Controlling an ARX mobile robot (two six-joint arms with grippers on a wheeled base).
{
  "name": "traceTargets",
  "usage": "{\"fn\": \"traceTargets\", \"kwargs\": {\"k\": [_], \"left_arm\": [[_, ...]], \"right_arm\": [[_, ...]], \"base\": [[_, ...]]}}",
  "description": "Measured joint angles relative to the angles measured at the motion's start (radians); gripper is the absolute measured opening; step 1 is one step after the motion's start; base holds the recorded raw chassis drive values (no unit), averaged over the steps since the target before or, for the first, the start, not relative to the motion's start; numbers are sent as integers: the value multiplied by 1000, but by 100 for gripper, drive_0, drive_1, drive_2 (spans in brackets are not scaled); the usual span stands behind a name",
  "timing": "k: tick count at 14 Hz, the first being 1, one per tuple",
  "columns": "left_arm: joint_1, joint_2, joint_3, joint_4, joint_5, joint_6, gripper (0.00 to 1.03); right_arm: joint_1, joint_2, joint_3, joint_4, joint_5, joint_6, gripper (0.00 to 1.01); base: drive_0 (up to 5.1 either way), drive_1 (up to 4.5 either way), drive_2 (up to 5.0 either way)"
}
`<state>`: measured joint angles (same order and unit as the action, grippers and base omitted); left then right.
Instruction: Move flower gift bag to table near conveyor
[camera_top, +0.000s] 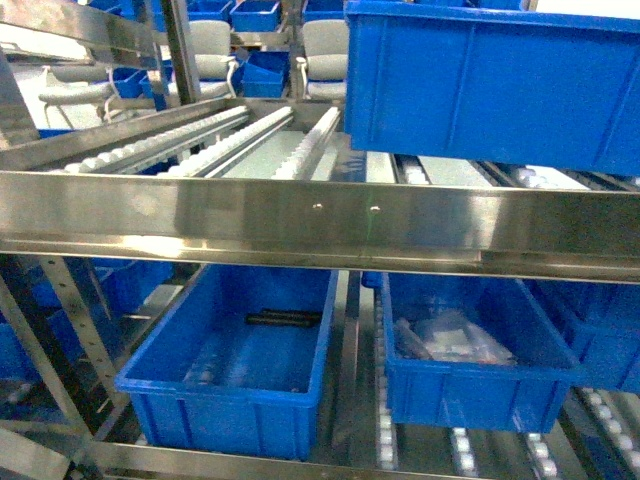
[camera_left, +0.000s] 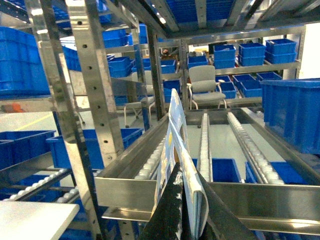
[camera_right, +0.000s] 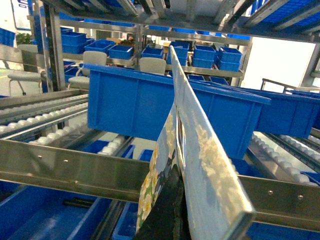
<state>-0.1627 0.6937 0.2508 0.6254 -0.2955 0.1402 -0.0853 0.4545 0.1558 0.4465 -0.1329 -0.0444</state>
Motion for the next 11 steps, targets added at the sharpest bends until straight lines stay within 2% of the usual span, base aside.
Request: {"fn": "traceTargets", "kwargs": {"k": [11], "left_arm": [[0,0,0,1,0,0,2]], "right_arm": [[0,2,0,1,0,0,2]], "base": [[-474,114,365]]}}
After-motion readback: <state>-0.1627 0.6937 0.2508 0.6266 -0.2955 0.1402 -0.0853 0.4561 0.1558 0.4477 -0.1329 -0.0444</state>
